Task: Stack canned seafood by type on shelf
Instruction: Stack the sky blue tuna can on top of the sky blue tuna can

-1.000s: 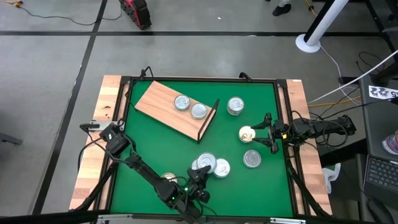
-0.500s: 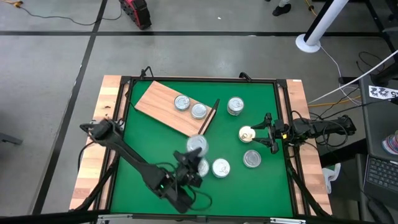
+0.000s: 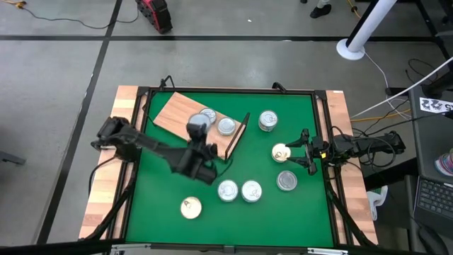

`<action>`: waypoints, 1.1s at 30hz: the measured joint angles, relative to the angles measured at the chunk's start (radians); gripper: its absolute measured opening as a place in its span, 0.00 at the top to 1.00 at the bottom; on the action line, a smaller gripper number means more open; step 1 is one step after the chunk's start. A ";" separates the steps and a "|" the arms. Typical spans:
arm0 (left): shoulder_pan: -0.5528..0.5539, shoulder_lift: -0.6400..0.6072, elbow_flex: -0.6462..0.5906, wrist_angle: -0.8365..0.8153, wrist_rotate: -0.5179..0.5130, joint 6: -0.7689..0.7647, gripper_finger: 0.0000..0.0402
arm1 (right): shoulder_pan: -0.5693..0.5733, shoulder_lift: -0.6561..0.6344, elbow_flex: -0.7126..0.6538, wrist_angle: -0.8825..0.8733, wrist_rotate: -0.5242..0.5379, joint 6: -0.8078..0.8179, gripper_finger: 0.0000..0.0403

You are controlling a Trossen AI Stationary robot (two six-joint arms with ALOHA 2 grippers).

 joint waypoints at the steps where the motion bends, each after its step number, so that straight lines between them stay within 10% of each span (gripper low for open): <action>1: 0.031 0.000 -0.024 0.015 0.012 0.032 0.66 | 0.000 0.000 0.000 -0.002 0.000 0.000 0.35; 14: 0.291 0.003 -0.217 0.365 0.077 0.463 0.66 | 0.000 0.000 0.000 -0.009 0.003 0.000 0.35; 33: 0.412 -0.043 -0.221 0.656 0.421 0.663 0.66 | 0.000 0.000 0.000 -0.049 0.002 0.000 0.35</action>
